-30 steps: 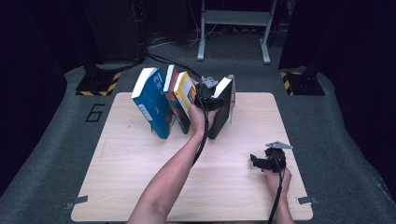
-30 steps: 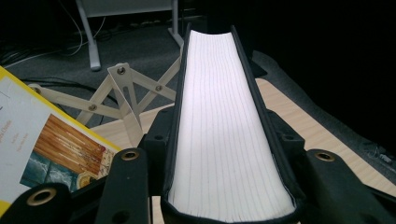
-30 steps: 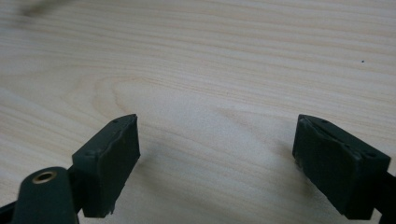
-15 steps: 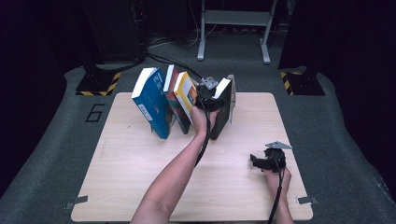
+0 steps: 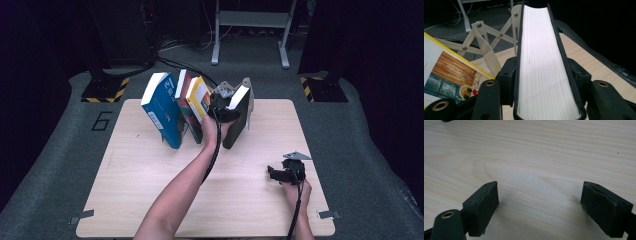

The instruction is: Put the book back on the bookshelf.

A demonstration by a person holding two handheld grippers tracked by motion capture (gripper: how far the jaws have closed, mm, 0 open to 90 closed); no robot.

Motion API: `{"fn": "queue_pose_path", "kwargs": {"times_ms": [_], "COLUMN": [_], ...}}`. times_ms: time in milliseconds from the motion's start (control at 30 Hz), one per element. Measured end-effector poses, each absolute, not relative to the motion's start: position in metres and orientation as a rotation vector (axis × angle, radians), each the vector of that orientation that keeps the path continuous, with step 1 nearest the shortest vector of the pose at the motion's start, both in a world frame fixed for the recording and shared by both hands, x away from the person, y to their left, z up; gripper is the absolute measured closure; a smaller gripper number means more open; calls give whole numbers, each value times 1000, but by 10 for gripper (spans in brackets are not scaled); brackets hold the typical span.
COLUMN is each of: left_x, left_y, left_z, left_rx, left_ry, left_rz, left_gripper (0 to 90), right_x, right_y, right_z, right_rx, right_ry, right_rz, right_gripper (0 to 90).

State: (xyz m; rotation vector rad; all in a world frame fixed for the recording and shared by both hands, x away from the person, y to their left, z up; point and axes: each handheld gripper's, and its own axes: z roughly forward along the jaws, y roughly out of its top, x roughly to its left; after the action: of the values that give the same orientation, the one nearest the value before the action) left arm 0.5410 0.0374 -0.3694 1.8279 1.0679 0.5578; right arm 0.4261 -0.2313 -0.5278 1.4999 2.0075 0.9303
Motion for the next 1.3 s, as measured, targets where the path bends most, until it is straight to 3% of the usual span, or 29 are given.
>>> {"fn": "queue_pose_path", "kwargs": {"times_ms": [500,733,1000,1300], "left_x": [538,529,509,480], "left_y": [52,67,89,116], "left_z": [-353,-351,-354,-386], "left_rx": [1905,1896,1958,2021], "left_ry": [1006,1005,968,960], "left_rz": [448,425,417,398], "left_gripper": [306,195,138,108], "right_x": [427,427,427,427], "right_y": [-227,-206,-184,-169], "right_z": [-527,-525,-515,-512], "right_rx": [1512,1513,1482,1486], "right_ry": [2000,2007,2017,2025], "right_rz": [920,950,974,1007], "right_gripper": [121,105,67,51]}}
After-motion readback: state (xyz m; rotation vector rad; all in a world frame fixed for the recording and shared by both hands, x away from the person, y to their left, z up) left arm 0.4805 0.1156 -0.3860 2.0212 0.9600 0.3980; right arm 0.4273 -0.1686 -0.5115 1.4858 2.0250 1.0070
